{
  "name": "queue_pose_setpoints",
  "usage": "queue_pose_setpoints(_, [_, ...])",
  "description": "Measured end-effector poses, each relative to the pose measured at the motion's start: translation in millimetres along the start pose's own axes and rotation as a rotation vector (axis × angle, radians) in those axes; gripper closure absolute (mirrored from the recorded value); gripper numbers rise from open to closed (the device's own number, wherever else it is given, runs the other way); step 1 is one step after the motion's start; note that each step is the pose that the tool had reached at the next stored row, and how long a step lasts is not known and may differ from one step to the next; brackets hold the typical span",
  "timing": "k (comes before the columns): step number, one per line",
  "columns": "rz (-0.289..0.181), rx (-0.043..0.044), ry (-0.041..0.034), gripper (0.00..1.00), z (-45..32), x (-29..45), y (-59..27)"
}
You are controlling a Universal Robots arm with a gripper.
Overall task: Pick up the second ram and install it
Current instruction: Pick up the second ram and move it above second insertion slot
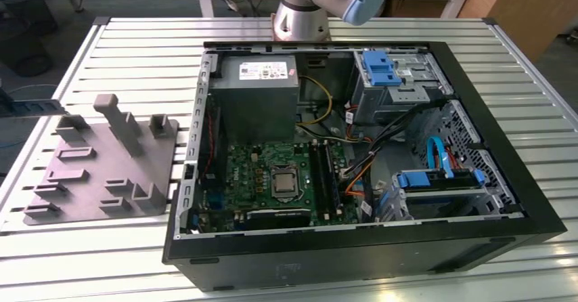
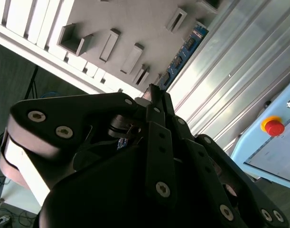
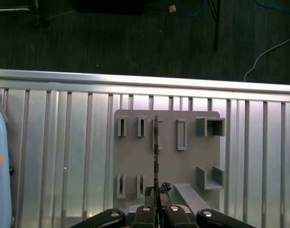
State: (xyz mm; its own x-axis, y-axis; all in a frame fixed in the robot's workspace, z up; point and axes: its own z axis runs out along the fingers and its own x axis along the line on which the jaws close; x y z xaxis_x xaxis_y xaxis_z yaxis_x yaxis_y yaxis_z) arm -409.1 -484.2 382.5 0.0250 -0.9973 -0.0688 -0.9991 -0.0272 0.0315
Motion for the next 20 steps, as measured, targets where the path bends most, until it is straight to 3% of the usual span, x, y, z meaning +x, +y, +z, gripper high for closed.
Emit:
queue_pose_setpoints(7, [0.0, 0.0002, -0.0016, 0.86, -9.0, -0.6, 0.3])
queue_pose_setpoints(15, [0.0, -0.0001, -0.0021, 0.86, -10.0, -0.7, -0.2])
queue_pose_setpoints(17, [0.0, -0.0002, -0.002, 0.86, -10.2, -0.6, -3.6])
queue_pose_setpoints(20, [0.0, -0.0004, -0.0019, 0.86, -10.4, -0.5, -15.2])
